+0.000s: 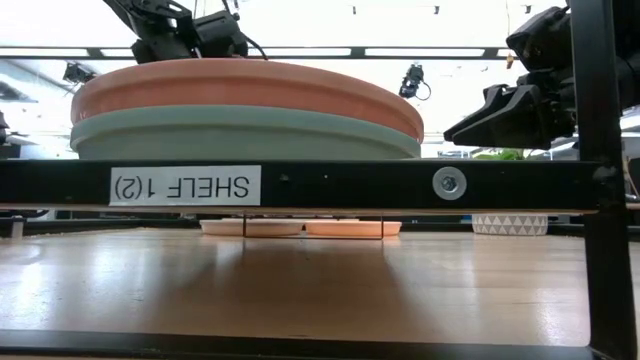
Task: Place and stack plates onto a shelf
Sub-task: Stack the orange plate on top of the dark green plate on the shelf, then stack the gray plate on top of the brown plate on the shelf
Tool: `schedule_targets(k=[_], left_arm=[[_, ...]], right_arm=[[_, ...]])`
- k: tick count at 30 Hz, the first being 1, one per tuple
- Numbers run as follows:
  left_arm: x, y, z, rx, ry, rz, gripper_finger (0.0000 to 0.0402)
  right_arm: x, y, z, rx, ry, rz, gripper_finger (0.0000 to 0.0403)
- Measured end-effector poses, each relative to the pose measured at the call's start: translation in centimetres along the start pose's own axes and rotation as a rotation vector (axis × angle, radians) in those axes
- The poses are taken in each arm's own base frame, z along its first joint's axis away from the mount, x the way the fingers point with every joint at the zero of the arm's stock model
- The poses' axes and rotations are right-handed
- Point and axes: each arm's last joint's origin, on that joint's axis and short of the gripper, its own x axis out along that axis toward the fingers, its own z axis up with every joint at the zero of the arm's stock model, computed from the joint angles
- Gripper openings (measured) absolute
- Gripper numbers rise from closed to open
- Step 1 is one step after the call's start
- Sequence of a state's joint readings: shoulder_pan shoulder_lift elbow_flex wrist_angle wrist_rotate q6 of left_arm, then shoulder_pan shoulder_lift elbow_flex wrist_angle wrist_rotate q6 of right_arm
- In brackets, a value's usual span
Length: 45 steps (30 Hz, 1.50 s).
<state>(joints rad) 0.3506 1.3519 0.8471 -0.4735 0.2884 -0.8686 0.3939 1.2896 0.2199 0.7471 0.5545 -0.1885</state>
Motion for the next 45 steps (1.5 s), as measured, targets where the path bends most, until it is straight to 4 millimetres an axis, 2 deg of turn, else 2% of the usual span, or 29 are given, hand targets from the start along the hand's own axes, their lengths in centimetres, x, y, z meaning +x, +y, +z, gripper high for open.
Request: schedule_targets(k=[6,15,18,27,32,39,45], left_arm=[[-1.2,-0.1,-0.7,0.111,-0.004,0.017,0.0105],[-3.3,-1.9,-2.9,0.382,-0.088,-0.009,0.0105],[-3.3,-1.9,-3.8,0.499,-0.082,0.056,0.0105],[-3.3,-0.1,-5.5,0.603,-0.012,0.373,0.0105],[-3.2,0.4,-4.3,0.602,-0.06,0.408,0.0104],[-2.7,2.4,-1.1,0.597,-0.047,0.436,0.0084],[-1.1,3.9,1.7,0.736,-0.034,0.471,0.0074]], right_arm=[[0.0,0.1,0.6,0.041,-0.064,0.059,0.0146],[0.7,0.4,0.4,0.105,-0.095,0.058,0.0146],[1.4,0.5,0.1,0.113,-0.108,0.042,0.0146],[2.2,0.7,-0.4,0.1,-0.109,0.026,0.0146],[2.1,0.7,-0.4,0.098,-0.111,0.023,0.0146],[2.1,0.7,-0.4,0.057,-0.111,0.02,0.0146],[2.1,0.6,-0.5,0.016,-0.096,-0.002,0.0146]])
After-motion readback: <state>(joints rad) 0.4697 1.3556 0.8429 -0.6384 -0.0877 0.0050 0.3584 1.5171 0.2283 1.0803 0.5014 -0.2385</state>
